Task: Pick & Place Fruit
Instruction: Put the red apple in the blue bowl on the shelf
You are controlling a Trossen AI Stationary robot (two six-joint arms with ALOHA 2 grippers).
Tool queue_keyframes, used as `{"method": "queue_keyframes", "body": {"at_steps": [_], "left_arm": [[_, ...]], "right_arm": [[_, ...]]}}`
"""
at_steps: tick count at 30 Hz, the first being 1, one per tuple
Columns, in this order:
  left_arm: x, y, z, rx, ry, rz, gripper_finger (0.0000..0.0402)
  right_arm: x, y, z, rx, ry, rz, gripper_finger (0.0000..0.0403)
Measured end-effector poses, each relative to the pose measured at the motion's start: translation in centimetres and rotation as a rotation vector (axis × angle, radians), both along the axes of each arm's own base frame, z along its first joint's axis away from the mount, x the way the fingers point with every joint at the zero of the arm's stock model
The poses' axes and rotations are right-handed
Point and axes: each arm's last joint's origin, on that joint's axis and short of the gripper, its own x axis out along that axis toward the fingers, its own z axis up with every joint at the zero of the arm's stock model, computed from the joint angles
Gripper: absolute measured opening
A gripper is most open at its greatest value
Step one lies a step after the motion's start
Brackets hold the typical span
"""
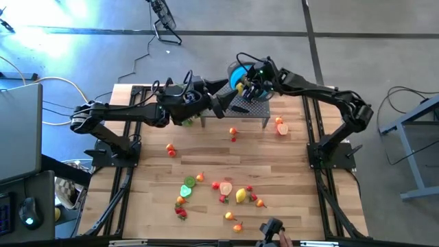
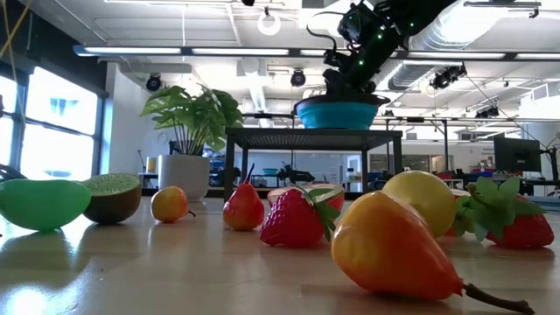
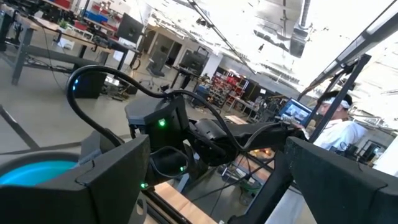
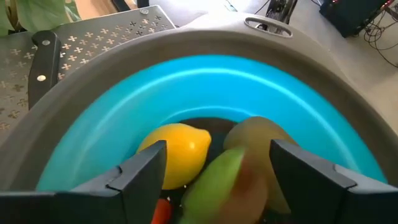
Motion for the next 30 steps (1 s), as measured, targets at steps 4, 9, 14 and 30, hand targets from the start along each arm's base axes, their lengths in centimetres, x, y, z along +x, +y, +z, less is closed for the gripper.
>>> {"method": "queue_keyframes", "body": {"at_steps": [4,9,14,30], "left_arm": [[0.0,0.0,0.0,0.0,0.0,0.0,0.0365],[0.0,0.0,0.0,0.0,0.0,0.0,0.0365],[0.0,0.0,0.0,0.001,0.0,0.0,0.0365],[0.0,0.0,0.0,-0.002,0.0,0.013,0.0364]], "right_arm": [[0.0,0.0,0.1,-0.008,0.003,0.005,0.0287],[-0.8,0.6,1.8,-0.061,-0.024,0.016,0.0271],[-2.0,1.7,4.2,-0.103,-0.097,0.033,0.0254],[-6.7,8.0,10.6,-0.047,-0.349,0.354,0.0161]]}}
